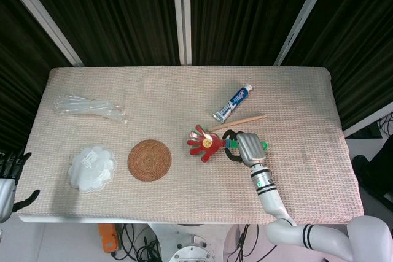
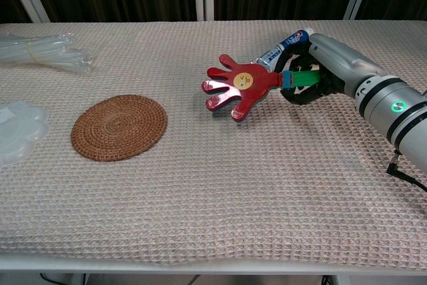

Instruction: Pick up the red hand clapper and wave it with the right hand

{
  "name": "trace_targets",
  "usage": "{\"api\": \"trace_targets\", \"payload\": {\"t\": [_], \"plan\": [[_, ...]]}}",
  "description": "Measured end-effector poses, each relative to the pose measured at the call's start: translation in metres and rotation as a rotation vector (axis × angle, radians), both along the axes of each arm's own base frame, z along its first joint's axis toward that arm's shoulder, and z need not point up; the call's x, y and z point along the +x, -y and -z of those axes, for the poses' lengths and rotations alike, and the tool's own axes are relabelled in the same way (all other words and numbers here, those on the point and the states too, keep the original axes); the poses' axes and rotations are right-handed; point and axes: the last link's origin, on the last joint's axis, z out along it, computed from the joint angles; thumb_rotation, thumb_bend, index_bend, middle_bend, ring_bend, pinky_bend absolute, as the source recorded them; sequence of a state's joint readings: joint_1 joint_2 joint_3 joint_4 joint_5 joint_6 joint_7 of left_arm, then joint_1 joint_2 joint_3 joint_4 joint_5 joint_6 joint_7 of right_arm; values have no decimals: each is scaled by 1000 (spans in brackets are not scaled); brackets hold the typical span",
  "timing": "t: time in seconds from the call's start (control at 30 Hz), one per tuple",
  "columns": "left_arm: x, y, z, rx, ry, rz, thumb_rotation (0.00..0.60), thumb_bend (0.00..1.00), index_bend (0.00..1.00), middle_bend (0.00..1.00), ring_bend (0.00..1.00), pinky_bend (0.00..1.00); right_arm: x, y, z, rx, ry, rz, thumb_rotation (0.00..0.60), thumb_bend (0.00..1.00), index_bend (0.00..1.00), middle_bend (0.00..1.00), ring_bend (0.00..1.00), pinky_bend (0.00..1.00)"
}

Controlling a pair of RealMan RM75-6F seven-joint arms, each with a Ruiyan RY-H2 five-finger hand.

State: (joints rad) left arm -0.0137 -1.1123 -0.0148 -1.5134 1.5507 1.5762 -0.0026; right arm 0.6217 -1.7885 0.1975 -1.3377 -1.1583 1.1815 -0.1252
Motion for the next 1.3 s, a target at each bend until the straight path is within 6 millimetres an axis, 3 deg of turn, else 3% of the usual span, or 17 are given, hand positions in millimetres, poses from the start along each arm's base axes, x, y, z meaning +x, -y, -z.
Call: {"api": "trace_targets", "payload": {"t": [0.33, 0.63, 0.87, 1.1, 1.3], "plan": [[1, -2, 0, 1, 0, 1, 600, 177, 106, 5, 0, 63, -3, 1, -6, 6, 98, 29, 600, 641, 736, 718, 756, 961], [3, -4, 1, -2, -4, 6, 600, 177, 106, 6, 0, 64, -5, 2, -13, 19, 110, 38, 600, 676, 739, 965, 979, 1000], [4, -5, 1, -3, -6, 6, 600, 177, 106, 6, 0, 64, -5, 2, -16, 14, 126, 39, 600, 732, 757, 997, 1000, 1000], [4, -5, 1, -3, -6, 6, 600, 177, 106, 6, 0, 64, 0, 2, -21, -16, 156, 13, 600, 778, 994, 1000, 1000, 1000], [4, -5, 2, -3, -5, 4, 600, 177, 106, 6, 0, 64, 0, 2, -26, -32, 135, -12, 600, 806, 1000, 1000, 1000, 1000]]}}
